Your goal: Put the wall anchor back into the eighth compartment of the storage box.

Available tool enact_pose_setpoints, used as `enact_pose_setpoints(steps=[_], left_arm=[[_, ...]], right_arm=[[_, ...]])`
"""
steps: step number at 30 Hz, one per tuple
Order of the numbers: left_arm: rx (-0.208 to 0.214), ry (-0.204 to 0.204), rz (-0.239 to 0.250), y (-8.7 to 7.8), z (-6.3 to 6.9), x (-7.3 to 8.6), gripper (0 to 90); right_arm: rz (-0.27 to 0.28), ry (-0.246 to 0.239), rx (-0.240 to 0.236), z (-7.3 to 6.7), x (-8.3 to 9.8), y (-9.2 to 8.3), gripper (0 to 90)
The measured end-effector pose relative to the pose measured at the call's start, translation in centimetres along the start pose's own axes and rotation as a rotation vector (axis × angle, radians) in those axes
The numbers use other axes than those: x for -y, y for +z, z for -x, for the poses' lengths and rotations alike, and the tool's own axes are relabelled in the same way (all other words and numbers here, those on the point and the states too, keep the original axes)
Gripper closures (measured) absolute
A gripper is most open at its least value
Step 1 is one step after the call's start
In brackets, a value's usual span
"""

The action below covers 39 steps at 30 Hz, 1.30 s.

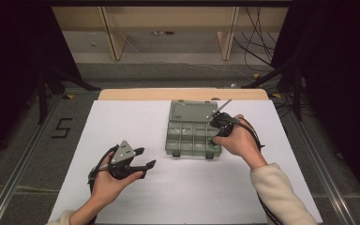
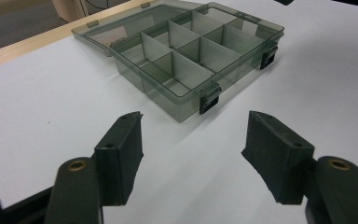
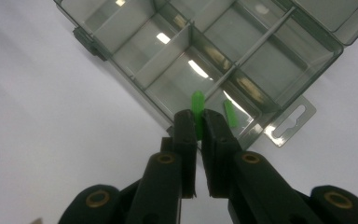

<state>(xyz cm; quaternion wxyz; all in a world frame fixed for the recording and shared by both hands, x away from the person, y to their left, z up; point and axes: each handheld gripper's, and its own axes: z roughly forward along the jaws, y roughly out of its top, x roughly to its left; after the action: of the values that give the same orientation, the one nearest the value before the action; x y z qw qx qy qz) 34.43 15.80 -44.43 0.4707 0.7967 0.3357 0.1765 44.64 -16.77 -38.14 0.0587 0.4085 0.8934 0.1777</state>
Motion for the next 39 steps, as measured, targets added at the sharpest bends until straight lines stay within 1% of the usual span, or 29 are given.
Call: enact_pose_setpoints(steps=[3, 11, 12, 13, 14, 15, 16, 18, 19, 20, 21, 23, 24, 25, 26, 29, 30, 31, 34, 35, 37, 38, 39], left_arm=[[0.000, 0.000, 0.000, 0.0, 0.0, 0.0, 36.5], [0.001, 0.000, 0.000, 0.0, 0.0, 0.0, 36.5], [0.001, 0.001, 0.000, 0.0, 0.0, 0.0, 36.5], [0.001, 0.001, 0.000, 0.0, 0.0, 0.0, 36.5], [0.001, 0.003, 0.000, 0.0, 0.0, 0.0, 36.5], [0.000, 0.017, 0.000, 0.0, -0.1, 0.0, 36.5], [0.000, 0.018, 0.000, 0.0, -0.1, 0.0, 36.5], [0.001, 0.002, 0.000, 0.0, 0.0, 0.0, 36.5], [0.001, 0.001, 0.000, 0.0, 0.0, 0.0, 36.5], [0.000, 0.004, 0.000, 0.0, 0.0, 0.0, 36.5], [0.000, 0.017, 0.000, 0.0, -0.1, 0.0, 36.5], [0.000, 0.018, -0.001, 0.0, -0.1, 0.0, 36.5], [0.001, 0.002, 0.000, 0.0, 0.0, 0.0, 36.5], [0.001, 0.002, 0.000, 0.0, 0.0, 0.0, 36.5], [0.000, 0.002, 0.000, 0.0, 0.0, 0.0, 36.5], [0.001, 0.001, 0.000, 0.0, 0.0, 0.0, 36.5], [0.000, 0.020, 0.000, 0.0, -0.1, -0.1, 36.5], [0.000, 0.017, 0.000, 0.0, -0.1, 0.0, 36.5], [0.001, 0.019, -0.002, 0.0, -0.1, 0.0, 36.5], [0.001, 0.004, -0.001, 0.0, 0.0, 0.0, 36.5], [0.001, 0.020, -0.001, 0.0, -0.1, 0.0, 36.5], [0.001, 0.020, -0.001, 0.0, -0.1, -0.1, 36.5], [0.001, 0.019, 0.000, 0.0, -0.1, -0.1, 36.5]], right_arm=[[0.004, -0.005, 0.005, 0.1, 0.0, 0.0, 85.3], [0.014, 0.007, 0.020, 0.4, -0.1, 0.3, 85.2], [0.003, 0.005, 0.023, 0.4, -0.2, 0.3, 85.2], [0.005, 0.008, 0.017, 0.5, -0.2, 0.3, 85.2], [0.007, 0.007, 0.020, 0.6, -0.2, 0.4, 85.2], [0.020, 0.008, 0.025, 0.6, -0.1, 0.5, 85.2], [0.018, 0.010, 0.027, 0.6, -0.1, 0.5, 85.2], [0.011, 0.011, 0.023, 0.8, -0.1, 0.6, 85.2], [0.008, 0.013, 0.023, 0.8, -0.1, 0.7, 85.2], [0.017, 0.015, 0.028, 0.9, -0.1, 0.8, 85.2], [0.013, 0.016, 0.027, 0.9, -0.1, 0.8, 85.1], [0.015, 0.018, 0.029, 1.0, -0.1, 0.9, 85.2], [0.017, 0.016, 0.030, 1.1, -0.1, 1.0, 85.1], [0.022, 0.023, 0.023, 1.1, -0.1, 1.0, 85.1], [0.024, 0.022, 0.036, 1.1, 0.0, 1.0, 85.1], [0.030, 0.025, 0.036, 1.3, 0.0, 1.1, 85.1], [0.030, 0.027, 0.039, 1.3, 0.0, 1.2, 85.1], [0.020, 0.029, 0.035, 1.3, 0.0, 1.2, 85.1], [0.028, 0.030, 0.043, 1.3, 0.0, 1.4, 85.1], [0.025, 0.040, 0.044, 1.3, 0.0, 1.5, 85.0], [0.021, 0.036, 0.049, 1.3, 0.1, 1.6, 85.0], [0.022, 0.031, 0.041, 1.4, 0.1, 1.6, 85.0], [0.013, 0.035, 0.043, 1.4, 0.0, 1.7, 85.0]])
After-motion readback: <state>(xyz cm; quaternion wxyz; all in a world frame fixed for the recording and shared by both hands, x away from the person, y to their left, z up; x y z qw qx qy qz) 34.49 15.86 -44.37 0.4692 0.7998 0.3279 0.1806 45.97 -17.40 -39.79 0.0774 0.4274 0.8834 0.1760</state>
